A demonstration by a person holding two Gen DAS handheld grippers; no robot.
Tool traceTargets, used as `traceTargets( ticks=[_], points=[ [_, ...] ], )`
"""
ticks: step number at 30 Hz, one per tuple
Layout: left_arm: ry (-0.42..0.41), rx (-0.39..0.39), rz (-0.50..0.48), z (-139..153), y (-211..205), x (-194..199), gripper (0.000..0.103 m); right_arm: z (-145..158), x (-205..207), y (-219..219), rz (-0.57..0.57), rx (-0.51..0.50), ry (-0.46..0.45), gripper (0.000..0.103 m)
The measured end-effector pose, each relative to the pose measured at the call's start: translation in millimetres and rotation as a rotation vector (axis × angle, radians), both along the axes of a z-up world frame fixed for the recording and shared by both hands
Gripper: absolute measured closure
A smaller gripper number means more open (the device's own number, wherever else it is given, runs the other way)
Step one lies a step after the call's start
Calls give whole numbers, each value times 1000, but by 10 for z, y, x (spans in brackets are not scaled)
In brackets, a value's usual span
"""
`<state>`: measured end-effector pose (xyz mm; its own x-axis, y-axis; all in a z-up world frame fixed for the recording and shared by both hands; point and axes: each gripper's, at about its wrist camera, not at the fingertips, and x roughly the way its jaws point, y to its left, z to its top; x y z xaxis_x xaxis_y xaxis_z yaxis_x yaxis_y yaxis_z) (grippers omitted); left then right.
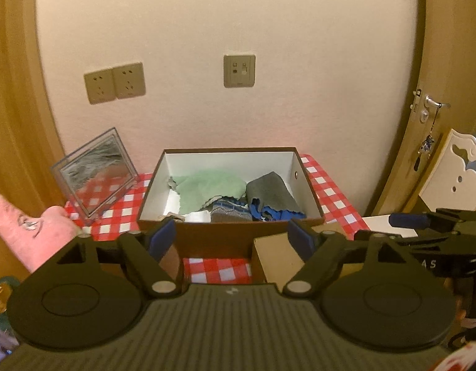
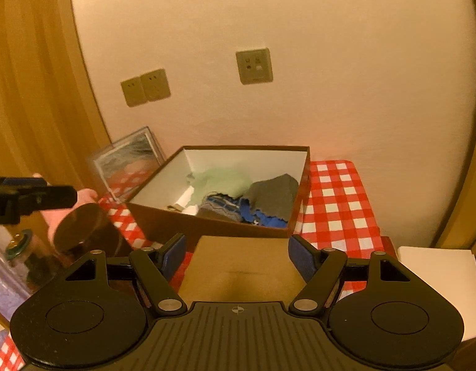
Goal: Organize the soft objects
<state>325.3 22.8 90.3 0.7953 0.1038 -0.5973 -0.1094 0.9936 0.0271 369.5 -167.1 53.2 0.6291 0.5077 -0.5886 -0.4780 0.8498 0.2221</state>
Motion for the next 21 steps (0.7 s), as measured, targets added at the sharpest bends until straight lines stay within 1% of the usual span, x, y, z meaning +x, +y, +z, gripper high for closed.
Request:
traceTargets(
  ticks=[3, 5, 8, 11, 15, 19, 21],
  points=[
    [-26, 9, 23, 22, -113, -295, 17, 56, -224, -62, 21, 20, -41, 30],
    [-29, 8, 40, 18, -178, -464, 17, 89, -373, -105, 41, 29, -63, 30],
    [-24, 4, 73, -2, -250, -680, 17, 117, -544, -146, 58, 30, -72, 30],
    [-7, 2, 118, -38, -285, -878, 17, 118, -708, -194, 69, 36, -52, 30],
    [13, -26, 146, -73, -274, -1099, 17, 85, -909, -282, 71, 75, 2, 30],
    [34, -3, 162, -122, -285, -1322, 17, 74, -1116, -287, 51, 66, 28, 30],
    [49, -10, 160, -152, -269, -1418, 17, 73, -1205, -266, 49, 51, 37, 30]
  ],
)
